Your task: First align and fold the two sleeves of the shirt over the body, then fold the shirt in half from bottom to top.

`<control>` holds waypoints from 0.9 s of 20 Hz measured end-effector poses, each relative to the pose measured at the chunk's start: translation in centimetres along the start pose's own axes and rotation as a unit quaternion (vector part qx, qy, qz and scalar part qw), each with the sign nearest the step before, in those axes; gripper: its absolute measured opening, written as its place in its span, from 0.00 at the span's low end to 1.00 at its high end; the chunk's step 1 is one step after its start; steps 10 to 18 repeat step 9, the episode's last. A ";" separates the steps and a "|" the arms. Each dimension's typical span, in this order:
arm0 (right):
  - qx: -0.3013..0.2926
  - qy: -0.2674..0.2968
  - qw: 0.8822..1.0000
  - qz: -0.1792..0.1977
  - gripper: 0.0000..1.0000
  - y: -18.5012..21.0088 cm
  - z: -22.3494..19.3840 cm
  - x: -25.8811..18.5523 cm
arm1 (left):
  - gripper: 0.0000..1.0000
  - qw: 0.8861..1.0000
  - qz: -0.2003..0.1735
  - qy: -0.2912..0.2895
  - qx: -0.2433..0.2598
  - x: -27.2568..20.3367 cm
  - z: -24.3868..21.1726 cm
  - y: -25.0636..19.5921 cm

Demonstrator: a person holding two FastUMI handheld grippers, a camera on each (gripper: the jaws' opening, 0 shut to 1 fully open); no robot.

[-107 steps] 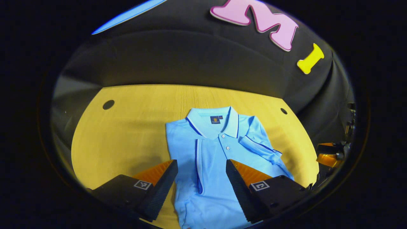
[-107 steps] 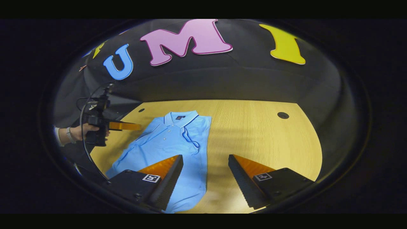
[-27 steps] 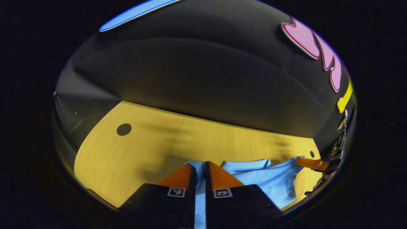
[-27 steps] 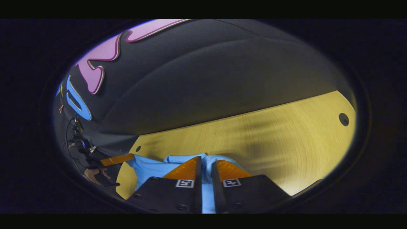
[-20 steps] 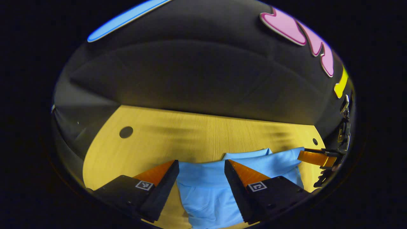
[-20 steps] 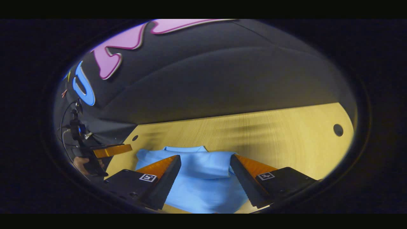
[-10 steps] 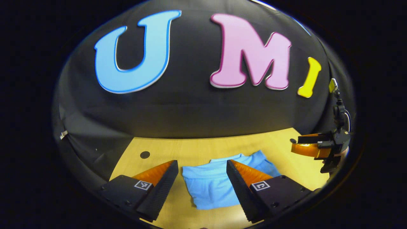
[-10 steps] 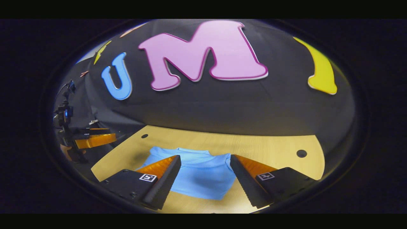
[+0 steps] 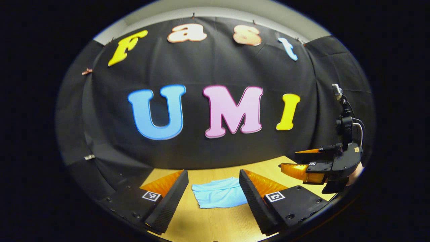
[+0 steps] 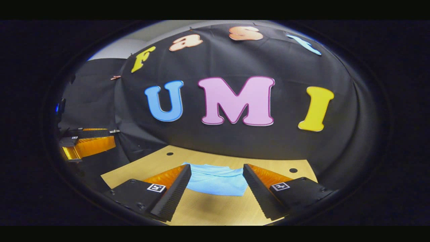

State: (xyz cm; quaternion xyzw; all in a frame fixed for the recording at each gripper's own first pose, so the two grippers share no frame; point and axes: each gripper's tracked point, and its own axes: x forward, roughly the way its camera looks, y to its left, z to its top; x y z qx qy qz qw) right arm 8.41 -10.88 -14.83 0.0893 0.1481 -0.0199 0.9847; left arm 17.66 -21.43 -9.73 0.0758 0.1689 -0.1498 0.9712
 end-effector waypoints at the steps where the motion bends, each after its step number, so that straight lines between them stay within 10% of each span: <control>1: -0.004 -0.008 1.000 0.000 0.97 1.0 0.7 -2.2 | 0.97 1.000 0.000 -0.013 -0.005 -2.4 0.6 -0.4; 9: -0.002 -0.070 0.997 -0.032 0.95 2.2 5.6 -11.0 | 0.97 0.996 0.014 -0.084 -0.032 -13.3 2.9 -1.2; 18: -0.002 -0.070 0.997 -0.032 0.95 2.2 5.6 -11.0 | 0.97 0.996 0.014 -0.084 -0.032 -13.3 2.9 -1.2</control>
